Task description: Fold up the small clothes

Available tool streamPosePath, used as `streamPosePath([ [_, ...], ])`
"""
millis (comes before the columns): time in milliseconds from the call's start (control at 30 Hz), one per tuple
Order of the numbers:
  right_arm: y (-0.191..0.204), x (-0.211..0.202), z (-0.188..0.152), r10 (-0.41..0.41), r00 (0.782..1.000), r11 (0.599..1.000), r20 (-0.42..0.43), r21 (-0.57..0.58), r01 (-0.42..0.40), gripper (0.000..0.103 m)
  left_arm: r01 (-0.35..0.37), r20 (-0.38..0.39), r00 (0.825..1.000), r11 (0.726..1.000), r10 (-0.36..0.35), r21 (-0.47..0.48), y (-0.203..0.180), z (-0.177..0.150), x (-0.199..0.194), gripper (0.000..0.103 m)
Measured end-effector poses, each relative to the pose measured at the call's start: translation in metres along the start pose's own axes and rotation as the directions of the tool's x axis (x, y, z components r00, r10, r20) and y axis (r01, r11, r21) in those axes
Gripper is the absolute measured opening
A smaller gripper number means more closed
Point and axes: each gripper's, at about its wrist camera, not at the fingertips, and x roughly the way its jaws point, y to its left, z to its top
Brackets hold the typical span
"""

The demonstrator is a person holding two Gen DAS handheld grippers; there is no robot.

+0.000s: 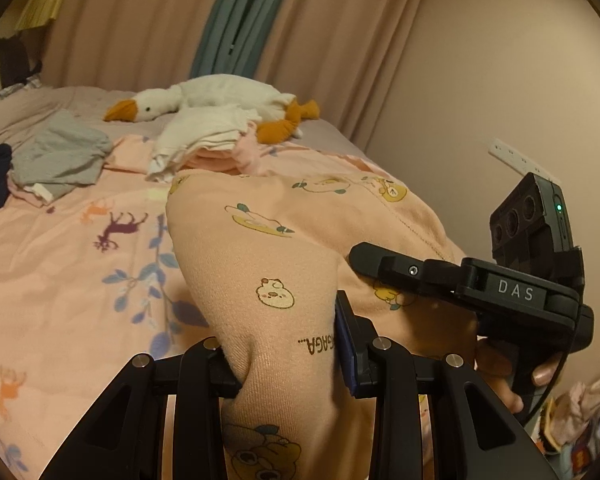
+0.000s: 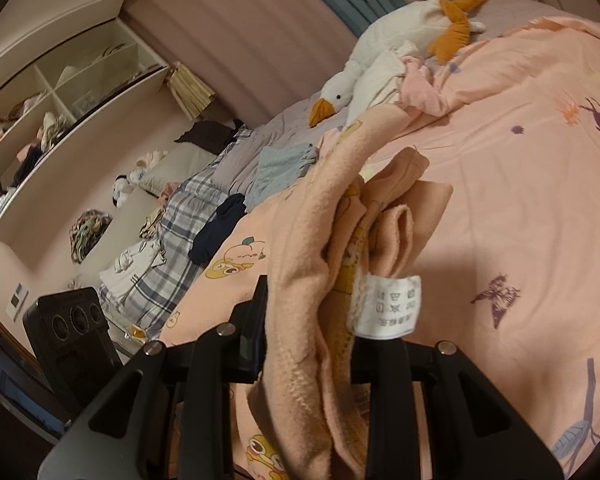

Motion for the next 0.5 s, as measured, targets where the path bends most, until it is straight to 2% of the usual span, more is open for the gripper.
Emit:
streamPosePath([
  [233, 0.01, 0.024, 0.006, 0.069, 0.998, 0.997, -0.004, -0.019, -0.069, 0.028, -0.061, 0.045, 0.997, 0.998, 0.061, -0.007, 0.019, 0.004, -0.011, 0.034],
  [400, 0.019, 0.051, 0.013, 0.036, 0.998, 0.997, -0.041, -0.073, -0.039, 0.028, -0.102, 0.032, 0.994, 0.994, 0.103, -0.032, 0.039, 0.011, 0.001, 0.034],
  [500, 0.022, 0.071, 0.021, 0.001, 0.997, 0.994, -0.078, -0.106, -0.009, 0.028, -0.144, 0.019, 0.989, 0.99, 0.144, 0.002, 0.046, 0.008, 0.009, 0.034],
])
